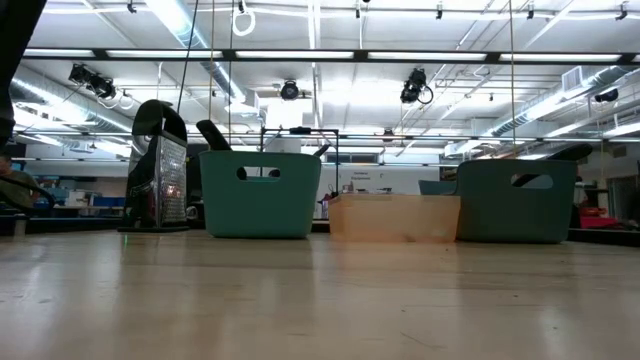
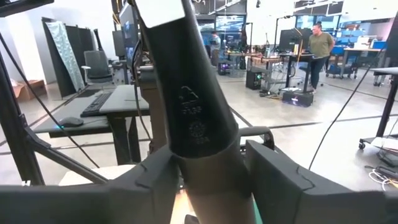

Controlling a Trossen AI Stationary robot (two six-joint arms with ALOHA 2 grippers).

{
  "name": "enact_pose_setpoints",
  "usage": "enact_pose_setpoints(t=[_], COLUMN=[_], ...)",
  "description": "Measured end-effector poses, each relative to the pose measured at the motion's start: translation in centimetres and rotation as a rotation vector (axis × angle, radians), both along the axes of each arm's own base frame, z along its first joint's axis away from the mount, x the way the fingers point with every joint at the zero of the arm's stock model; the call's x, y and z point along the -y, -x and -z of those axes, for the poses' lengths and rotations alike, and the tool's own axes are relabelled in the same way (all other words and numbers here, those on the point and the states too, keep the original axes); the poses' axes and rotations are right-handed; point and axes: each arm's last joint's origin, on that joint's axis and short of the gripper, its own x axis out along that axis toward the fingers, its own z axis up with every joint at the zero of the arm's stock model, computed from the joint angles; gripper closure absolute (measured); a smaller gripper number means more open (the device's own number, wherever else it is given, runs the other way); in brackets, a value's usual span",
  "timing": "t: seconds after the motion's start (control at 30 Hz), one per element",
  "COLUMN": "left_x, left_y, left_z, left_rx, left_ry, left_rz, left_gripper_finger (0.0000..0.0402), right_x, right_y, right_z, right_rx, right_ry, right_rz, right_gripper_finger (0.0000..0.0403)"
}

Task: Pick & Place Kitchen Items
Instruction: Put the black ladle into the blue bin

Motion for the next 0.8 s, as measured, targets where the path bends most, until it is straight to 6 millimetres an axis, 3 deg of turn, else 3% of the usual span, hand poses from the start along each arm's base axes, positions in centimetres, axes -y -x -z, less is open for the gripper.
enact_pose_setpoints(t=[0.17,0.53,0.8], left_x=[-0.03,-0.06,-0.15], left_y=[0.0,0.0,0.0], left_z=[0.0,0.0,-0.01], left_rx=[0.0,0.0,0.003], left_ry=[0.007,0.004,-0.048], left_rz=[-0.006,-0.006,-0.028], left_gripper_finger=[0.0334,0.0334,0.0293], right_x=[0.0,-0.01,-0.09], right_y=[0.0,0.0,-0.01], right_z=[0.03,0.02,0.0], right_rx=[-0.005,-0.006,-0.003], right_ry=[0.011,0.019,0.016], right_rz=[-0.001,-0.004,-0.025], right_gripper_finger=[0.0241,0.0245,0.026])
